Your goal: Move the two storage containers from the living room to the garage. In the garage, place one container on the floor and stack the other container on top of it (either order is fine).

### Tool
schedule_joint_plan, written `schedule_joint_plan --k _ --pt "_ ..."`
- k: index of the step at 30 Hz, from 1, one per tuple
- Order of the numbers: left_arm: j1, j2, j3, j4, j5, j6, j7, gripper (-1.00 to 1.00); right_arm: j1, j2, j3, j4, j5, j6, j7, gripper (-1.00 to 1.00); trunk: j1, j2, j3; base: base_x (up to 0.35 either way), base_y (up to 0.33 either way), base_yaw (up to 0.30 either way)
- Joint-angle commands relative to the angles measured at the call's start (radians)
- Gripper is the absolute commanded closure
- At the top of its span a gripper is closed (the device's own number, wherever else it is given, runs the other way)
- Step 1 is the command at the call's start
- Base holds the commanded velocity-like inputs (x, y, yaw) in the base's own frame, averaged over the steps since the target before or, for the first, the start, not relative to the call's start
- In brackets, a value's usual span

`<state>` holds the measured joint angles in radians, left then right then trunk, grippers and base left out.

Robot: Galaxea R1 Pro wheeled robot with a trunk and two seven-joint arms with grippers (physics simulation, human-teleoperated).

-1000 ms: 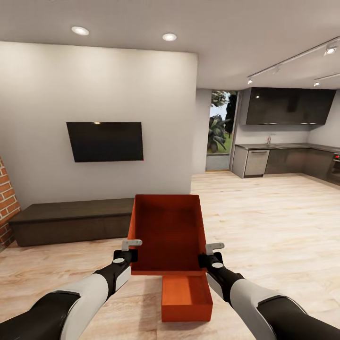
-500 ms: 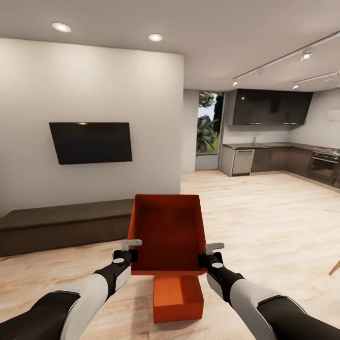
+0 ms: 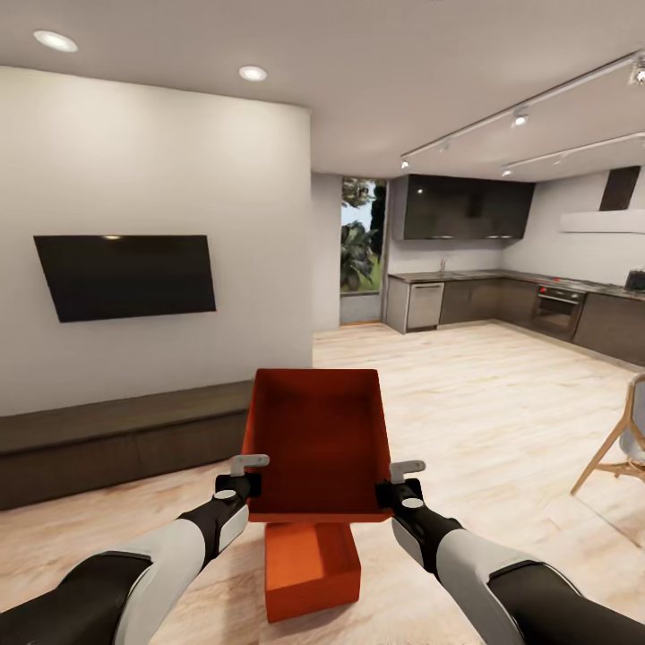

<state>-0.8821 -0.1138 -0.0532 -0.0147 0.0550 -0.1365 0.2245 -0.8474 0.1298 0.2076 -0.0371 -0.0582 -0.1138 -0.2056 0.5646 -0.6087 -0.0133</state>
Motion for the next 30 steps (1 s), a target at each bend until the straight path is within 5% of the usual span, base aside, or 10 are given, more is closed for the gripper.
schedule_joint_plan --k 1,30 --pt "-0.001 -0.006 0.019 -0.002 0.002 -0.012 0.018 1.0 -0.001 0.004 -0.01 0.006 -0.026 -0.006 -0.008 1.0 0.0 -0.001 -0.001 0.0 0.0 -0.276" --pt "-0.001 -0.006 0.02 -0.002 0.002 -0.012 0.018 1.0 -0.001 0.004 -0.01 0.006 -0.026 -0.006 -0.007 1.0 0.0 -0.001 -0.001 0.0 0.0 -0.284"
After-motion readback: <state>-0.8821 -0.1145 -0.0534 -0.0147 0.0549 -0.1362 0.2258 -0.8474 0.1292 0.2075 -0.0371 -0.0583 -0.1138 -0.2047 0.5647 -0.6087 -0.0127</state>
